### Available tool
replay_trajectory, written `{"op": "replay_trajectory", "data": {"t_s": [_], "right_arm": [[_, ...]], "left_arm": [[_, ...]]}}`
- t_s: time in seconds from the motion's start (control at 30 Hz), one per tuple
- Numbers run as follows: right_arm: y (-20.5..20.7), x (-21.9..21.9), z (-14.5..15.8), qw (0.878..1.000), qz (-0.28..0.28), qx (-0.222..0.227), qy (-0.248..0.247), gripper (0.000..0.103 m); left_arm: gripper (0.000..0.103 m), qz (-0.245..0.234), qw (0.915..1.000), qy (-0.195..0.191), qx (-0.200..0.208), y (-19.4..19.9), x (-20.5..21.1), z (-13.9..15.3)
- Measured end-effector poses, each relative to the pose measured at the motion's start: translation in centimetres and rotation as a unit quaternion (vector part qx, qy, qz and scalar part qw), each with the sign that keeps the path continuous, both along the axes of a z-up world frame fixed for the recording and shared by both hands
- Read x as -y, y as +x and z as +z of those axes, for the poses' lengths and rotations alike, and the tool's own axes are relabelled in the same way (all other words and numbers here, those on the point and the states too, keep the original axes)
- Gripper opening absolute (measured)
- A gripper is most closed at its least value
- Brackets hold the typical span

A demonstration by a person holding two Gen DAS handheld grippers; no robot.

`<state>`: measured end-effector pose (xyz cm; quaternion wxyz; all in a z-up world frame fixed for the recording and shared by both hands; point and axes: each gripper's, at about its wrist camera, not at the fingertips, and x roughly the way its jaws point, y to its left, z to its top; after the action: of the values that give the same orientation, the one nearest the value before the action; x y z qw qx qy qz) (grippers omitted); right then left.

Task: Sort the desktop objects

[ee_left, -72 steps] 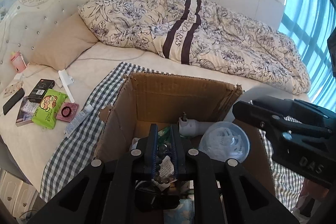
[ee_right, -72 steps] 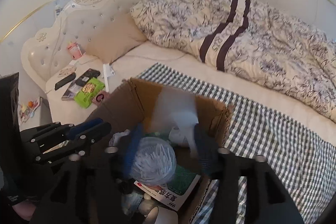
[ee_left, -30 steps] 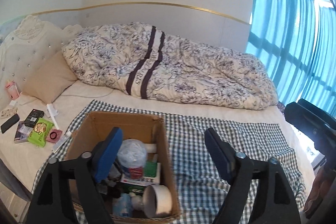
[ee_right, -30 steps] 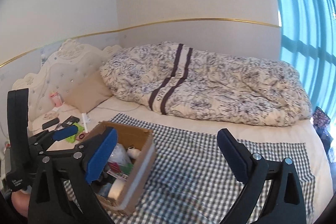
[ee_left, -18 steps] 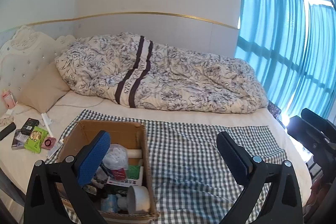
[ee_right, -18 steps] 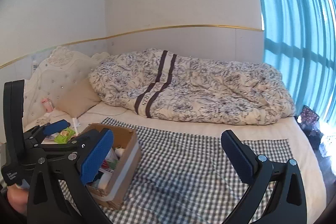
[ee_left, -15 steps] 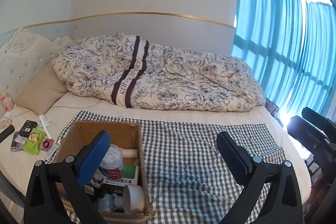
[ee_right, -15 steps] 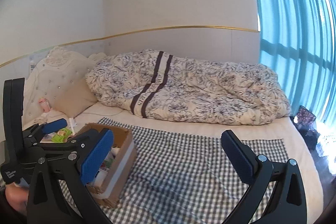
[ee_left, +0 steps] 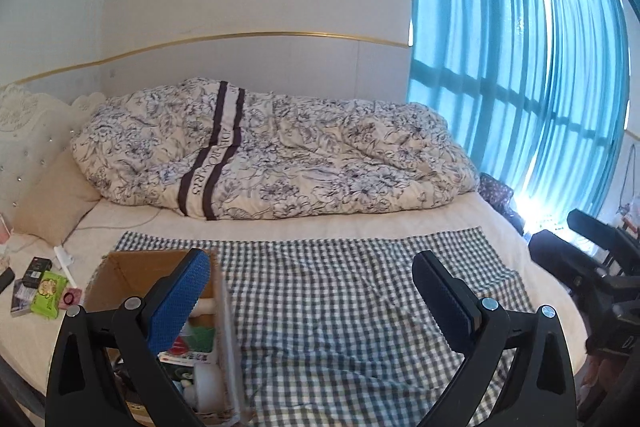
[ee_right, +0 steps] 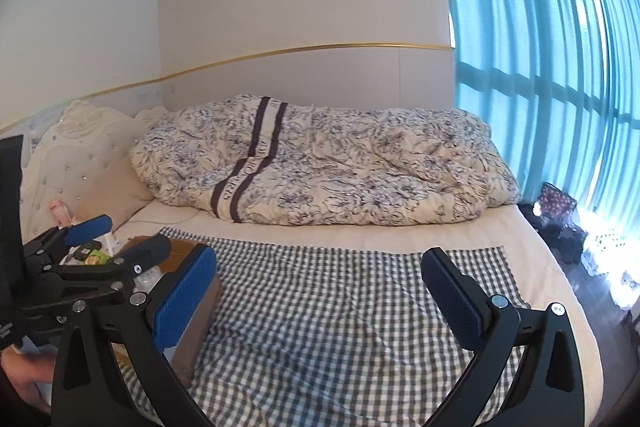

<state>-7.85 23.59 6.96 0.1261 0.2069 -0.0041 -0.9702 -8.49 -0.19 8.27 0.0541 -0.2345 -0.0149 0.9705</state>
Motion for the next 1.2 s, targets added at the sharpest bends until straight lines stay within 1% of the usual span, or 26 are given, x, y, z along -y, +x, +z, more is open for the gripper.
{"op": "replay_trajectory", "data": {"t_s": [0.17,0.27,0.33,0.7,1.2], "right_arm": [[-0.6,-1.9,-0.7,1.000,-0.014,0.010,-0.004,0.103],[-1.0,-2.9,-1.1,1.000,-0.022,0.016,-0.005,0.103],[-1.2,-3.3,-1.5,0.999,-0.026,0.020,-0.005,0.103],[-2.6,-4.8,-3.3,0.999,-0.036,0.038,0.000,0.103],[-4.5,-5.2,-4.9,0.997,-0.039,0.061,-0.001,0.103]], "left_arm": [[0.103,-0.007,0.9999,-0.004,0.006,-0.8,-1.3,-0.5],[0.103,-0.005,0.9998,-0.019,0.009,-1.3,-2.2,-1.2],[0.103,-0.006,0.9996,-0.022,0.014,-1.7,-2.5,-1.6],[0.103,-0.011,0.9992,-0.021,0.031,-3.3,-4.1,-3.4],[0.103,-0.006,0.9990,-0.012,0.043,-4.4,-4.3,-4.8]]}}
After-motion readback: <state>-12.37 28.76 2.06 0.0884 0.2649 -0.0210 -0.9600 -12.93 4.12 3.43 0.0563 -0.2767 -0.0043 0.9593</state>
